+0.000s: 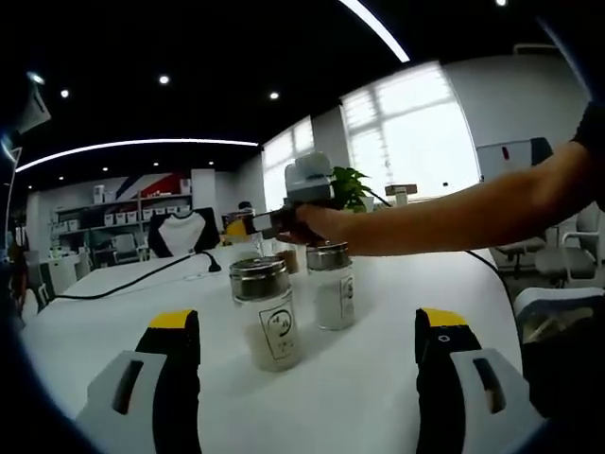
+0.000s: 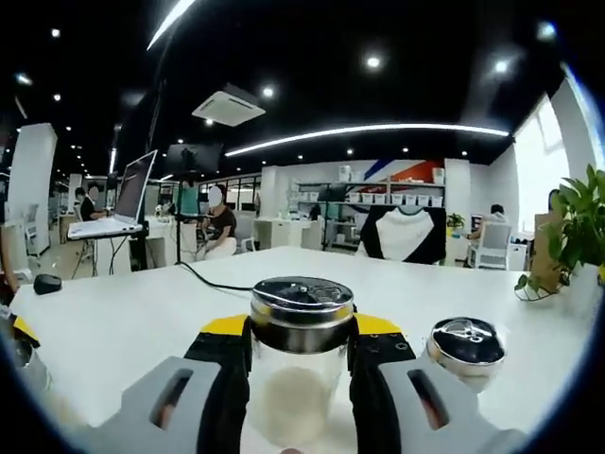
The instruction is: Rotate the seasoning bottle until the label or dispensing opening points toward the visible target arrow and the bottle remains upright within the marked orientation range
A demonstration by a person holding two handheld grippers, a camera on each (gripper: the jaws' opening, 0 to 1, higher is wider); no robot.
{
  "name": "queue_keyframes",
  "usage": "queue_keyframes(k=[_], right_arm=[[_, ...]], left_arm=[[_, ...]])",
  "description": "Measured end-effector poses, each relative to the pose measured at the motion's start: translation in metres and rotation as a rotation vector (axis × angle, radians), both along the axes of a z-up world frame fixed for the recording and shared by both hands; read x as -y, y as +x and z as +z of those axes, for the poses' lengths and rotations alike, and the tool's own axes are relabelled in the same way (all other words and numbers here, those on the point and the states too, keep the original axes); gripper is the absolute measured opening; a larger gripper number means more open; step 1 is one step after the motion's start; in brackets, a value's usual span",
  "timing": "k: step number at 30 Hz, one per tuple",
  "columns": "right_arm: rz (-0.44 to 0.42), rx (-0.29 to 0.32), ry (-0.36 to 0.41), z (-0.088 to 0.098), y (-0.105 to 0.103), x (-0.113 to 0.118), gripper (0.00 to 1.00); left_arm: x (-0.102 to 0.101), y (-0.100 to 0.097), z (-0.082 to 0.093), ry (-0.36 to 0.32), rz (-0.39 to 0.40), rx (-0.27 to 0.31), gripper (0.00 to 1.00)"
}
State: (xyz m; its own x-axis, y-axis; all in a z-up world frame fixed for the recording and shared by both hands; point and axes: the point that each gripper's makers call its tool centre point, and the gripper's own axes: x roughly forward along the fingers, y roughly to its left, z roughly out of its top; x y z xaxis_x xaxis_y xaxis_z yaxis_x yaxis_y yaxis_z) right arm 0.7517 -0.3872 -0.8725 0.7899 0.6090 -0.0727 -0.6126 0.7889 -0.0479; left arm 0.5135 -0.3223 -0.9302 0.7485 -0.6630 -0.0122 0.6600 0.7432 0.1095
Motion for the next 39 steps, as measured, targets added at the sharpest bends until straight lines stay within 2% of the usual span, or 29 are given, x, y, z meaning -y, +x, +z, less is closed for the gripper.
queue_keyframes(k=[5,9,13,19,24,27,32,34,36,39], right_arm=[[0.050,0.008,0.020,0.005,-0.015,0.004,0.37],[0.078,0.010,0.022,0.006,-0.029,0.009,0.37],[0.104,0.021,0.037,0.011,-0.043,0.015,0.37],[0.112,0.024,0.106,0.021,-0.065,0.032,0.37],[0.094,0.028,0.140,0.028,-0.083,0.050,0.37],[0.090,0.043,0.147,0.031,-0.095,0.059,0.37],[0.083,0.060,0.128,0.029,-0.114,0.069,0.37],[0.084,0.054,0.123,0.028,-0.121,0.072,0.37],[0.077,0.058,0.137,0.029,-0.129,0.075,0.37],[0.088,0.071,0.126,0.028,-0.141,0.076,0.37]], left_arm=[[-0.005,-0.004,0.019,-0.061,0.012,0.076,0.99],[-0.006,-0.008,0.027,-0.076,0.014,0.118,0.98],[-0.003,-0.009,0.029,-0.057,0.016,0.141,0.98],[0.005,-0.016,0.033,-0.024,-0.001,0.185,0.98],[0.019,-0.025,0.043,-0.041,-0.031,0.198,0.97],[0.030,-0.033,0.053,-0.042,-0.055,0.230,0.97],[0.041,-0.041,0.059,-0.042,-0.086,0.223,0.97],[0.047,-0.045,0.063,-0.093,-0.115,0.213,0.96],[0.054,-0.049,0.061,-0.133,-0.154,0.161,0.91],[0.057,-0.047,0.055,-0.125,-0.145,0.135,0.85]])
